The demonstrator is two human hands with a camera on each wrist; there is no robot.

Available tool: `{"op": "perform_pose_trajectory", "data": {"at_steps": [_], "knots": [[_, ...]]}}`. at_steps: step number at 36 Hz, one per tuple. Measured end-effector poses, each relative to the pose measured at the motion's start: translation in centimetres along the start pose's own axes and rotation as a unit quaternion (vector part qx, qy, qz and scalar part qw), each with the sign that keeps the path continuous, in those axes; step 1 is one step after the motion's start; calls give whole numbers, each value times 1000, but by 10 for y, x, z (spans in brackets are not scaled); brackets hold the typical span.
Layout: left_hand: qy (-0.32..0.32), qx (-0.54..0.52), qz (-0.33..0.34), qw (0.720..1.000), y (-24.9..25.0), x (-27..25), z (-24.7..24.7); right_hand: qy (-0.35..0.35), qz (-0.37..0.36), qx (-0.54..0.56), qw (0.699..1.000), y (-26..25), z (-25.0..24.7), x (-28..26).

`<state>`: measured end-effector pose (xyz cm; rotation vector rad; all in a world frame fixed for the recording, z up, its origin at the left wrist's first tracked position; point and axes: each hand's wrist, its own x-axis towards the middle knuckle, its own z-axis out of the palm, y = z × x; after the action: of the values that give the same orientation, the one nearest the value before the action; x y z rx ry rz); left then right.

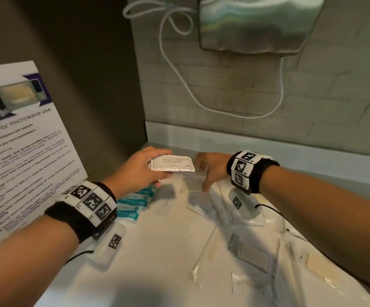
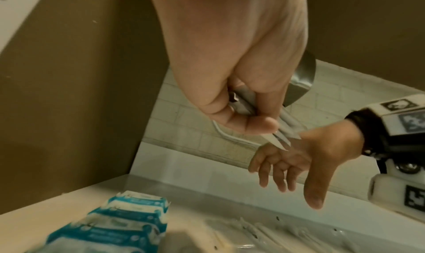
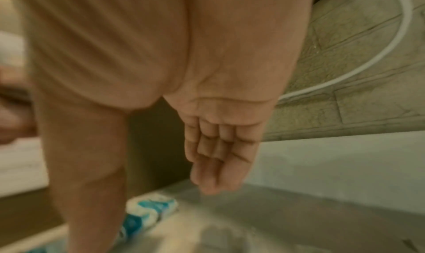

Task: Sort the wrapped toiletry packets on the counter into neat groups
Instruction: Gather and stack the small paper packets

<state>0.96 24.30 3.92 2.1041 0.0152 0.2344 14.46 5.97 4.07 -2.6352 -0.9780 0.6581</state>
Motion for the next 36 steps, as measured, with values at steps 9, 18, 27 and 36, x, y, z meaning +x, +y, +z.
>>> {"op": "perform_pose_trajectory", "data": {"at_steps": [9, 18, 27, 36], "knots": [[2, -13, -22, 1000, -16, 6, -20, -60, 28, -149, 987, 4, 57, 56], [-32, -30, -10, 999, -28, 12, -12, -56, -8, -238, 970, 21, 96, 33], [-65, -50, 3, 997, -32, 11, 4, -89, 5, -201, 976, 35, 99, -41], [-68, -58, 10, 996, -25, 10, 1, -81, 57, -182, 978, -10, 70, -27]]}}
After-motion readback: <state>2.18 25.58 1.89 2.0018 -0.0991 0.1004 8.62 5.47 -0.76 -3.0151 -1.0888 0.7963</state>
